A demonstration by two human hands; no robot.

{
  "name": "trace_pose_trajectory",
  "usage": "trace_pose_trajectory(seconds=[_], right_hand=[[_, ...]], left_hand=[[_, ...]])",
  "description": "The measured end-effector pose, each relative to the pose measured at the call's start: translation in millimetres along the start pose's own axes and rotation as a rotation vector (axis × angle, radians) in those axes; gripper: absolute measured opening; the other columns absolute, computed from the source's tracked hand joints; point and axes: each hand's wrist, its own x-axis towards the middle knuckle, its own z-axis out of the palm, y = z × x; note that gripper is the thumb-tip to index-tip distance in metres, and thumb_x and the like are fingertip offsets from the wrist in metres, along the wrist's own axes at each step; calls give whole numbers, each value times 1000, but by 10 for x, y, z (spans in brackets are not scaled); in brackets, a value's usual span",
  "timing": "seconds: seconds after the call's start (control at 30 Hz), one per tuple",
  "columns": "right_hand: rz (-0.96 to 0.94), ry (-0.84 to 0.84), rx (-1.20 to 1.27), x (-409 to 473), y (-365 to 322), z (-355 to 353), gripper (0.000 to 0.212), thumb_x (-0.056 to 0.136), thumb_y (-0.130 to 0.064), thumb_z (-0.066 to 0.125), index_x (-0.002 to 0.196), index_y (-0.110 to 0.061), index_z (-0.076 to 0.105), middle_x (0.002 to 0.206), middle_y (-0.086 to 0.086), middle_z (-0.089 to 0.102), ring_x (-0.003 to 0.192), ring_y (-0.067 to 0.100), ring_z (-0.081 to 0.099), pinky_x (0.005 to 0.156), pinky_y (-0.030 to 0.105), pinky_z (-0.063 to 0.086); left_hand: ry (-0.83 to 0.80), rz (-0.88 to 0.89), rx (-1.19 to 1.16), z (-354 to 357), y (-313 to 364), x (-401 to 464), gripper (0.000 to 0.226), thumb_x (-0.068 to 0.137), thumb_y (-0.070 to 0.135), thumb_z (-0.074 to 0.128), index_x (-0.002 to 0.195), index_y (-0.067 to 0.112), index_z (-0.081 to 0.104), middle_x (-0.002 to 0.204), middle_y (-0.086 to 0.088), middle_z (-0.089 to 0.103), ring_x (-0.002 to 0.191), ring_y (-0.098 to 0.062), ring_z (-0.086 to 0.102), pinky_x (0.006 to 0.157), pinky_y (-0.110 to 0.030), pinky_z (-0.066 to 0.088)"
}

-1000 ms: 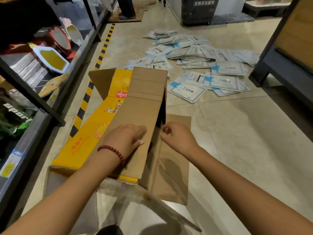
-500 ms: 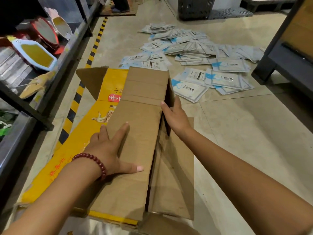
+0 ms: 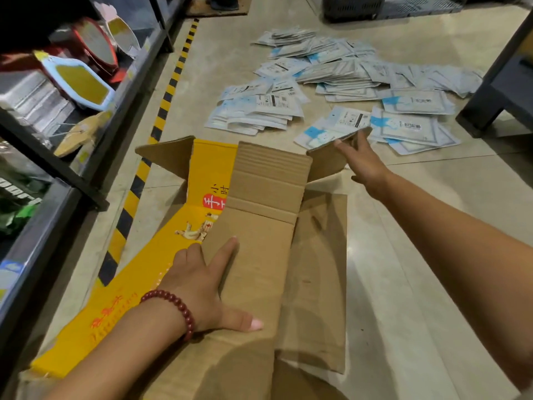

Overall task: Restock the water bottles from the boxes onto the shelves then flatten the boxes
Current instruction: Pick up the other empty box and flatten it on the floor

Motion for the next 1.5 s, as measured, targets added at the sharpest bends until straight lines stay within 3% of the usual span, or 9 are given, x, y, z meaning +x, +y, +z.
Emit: trace_pose_trajectory(seconds=[0.13,0.3,0.4,0.5,0.77,1.0,1.2,1.37,1.5], right_hand=[[-119,46,-15,-308,69,274,75,91,-46,53,151,-22,15,156,0,25,141,22,28,113,41,28],[-239,72,-165,-664,93,313,59,92,-43,51,143,-17,37,144,2,43,131,19,41,106,40,38],[-297,75,-190,-894,-47,189,51,94,-36,51,140,-16,40,140,2,46,125,15,44,97,30,39],[-291,113,-150,-1130,-273,38,52,95,-37,49,142,-17,38,144,4,43,130,20,42,104,35,39],[-403,29,-96,-1838,-605,-99,34,95,-32,52,124,-16,56,128,0,56,106,11,56,90,28,45],[-396,-250,-210,-2320,-397,463,32,96,-29,52,121,-11,60,128,5,58,111,20,57,91,34,46],[-396,-489,-410,-2783,-148,848,43,92,-38,56,128,-15,55,135,2,53,119,17,52,95,29,41],[-519,-774,-789,-3192,-116,1145,68,77,-64,60,128,-21,49,130,1,50,115,21,47,96,36,43],[-633,-686,-1008,-3413,-50,1310,53,81,-41,64,124,-17,45,122,7,52,111,28,49,84,39,48]], left_hand=[[174,9,-119,-11,-9,-23,120,56,71,70,145,44,-5,151,-6,15,139,-25,16,110,-37,28],[344,136,-296,-250,14,-177,78,74,49,70,141,34,34,144,4,38,129,-15,39,98,-26,35],[339,238,-615,-488,126,-385,61,72,46,70,128,36,49,131,8,51,117,-6,48,89,-22,40],[252,380,-837,-541,383,-592,53,78,42,64,128,38,48,124,14,53,117,2,48,85,-16,44],[9,426,-712,116,660,-834,47,91,31,58,135,29,44,124,1,61,120,-9,54,104,-28,42],[266,187,-368,160,-210,-1165,44,90,32,60,132,28,48,119,9,60,105,-2,54,83,-9,41],[532,-23,-298,274,-840,-1207,38,93,26,55,130,20,53,130,2,56,119,-13,51,98,-28,40],[513,14,-301,509,-1186,-1131,46,84,54,54,120,26,60,121,6,62,108,-12,57,93,-30,47],[402,105,-282,485,-1282,-1213,107,44,99,27,121,32,58,119,16,57,108,-4,53,93,-23,43]])
